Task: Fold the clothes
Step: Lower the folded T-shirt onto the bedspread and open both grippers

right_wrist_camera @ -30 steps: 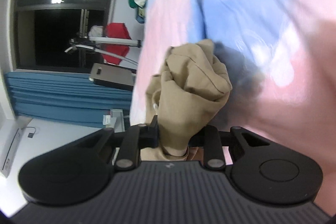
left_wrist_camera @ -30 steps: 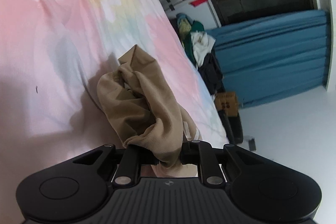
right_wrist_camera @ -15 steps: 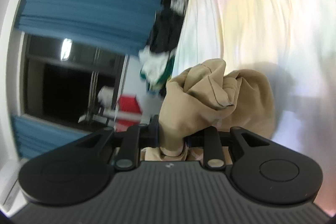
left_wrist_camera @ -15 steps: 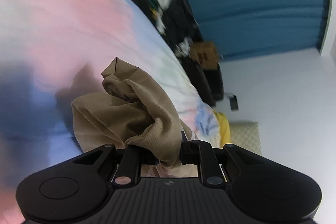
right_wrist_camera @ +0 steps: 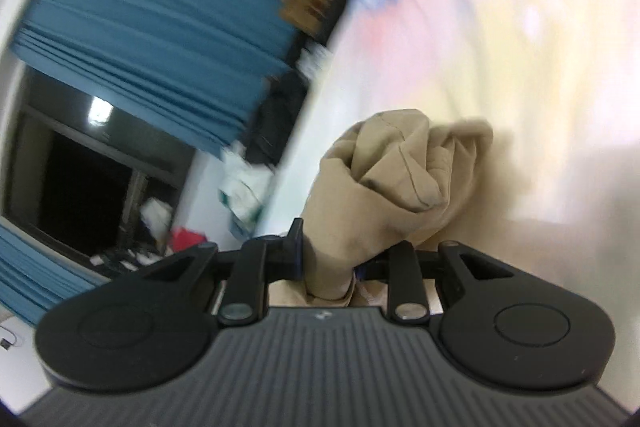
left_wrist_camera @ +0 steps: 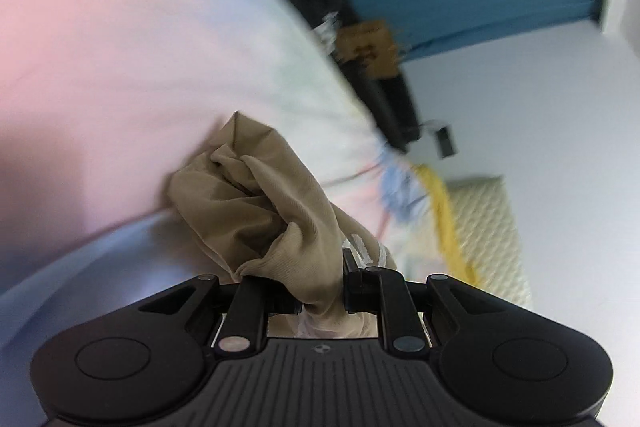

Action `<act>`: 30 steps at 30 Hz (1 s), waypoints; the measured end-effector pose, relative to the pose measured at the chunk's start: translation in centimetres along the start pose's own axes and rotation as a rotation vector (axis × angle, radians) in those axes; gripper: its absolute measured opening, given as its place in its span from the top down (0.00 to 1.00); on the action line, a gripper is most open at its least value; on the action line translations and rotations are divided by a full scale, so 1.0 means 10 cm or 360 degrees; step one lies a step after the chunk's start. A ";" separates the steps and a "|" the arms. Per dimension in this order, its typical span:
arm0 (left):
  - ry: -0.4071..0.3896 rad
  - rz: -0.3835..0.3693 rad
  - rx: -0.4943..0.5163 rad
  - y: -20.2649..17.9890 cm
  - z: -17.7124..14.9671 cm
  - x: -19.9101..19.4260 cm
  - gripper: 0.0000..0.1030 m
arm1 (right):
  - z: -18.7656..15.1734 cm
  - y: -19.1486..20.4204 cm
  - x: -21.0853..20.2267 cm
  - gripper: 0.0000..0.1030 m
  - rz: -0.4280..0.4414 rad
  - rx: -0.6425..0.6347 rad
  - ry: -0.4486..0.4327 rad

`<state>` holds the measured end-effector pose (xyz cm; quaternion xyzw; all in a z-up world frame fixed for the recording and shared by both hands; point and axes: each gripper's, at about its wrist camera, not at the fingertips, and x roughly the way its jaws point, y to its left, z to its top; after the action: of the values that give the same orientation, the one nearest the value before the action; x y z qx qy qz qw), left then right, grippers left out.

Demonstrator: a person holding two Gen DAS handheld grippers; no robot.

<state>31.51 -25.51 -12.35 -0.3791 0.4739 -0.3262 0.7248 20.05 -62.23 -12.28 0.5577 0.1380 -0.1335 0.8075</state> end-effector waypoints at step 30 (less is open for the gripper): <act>-0.0263 0.0604 0.1274 -1.76 -1.33 -2.11 0.02 | -0.70 0.98 -2.09 0.29 -0.0320 -0.0702 -0.0051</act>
<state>9.92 -19.97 8.51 0.0001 0.3121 -0.3137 0.8968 3.83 -51.02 1.60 0.3492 0.2057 -0.1885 0.8945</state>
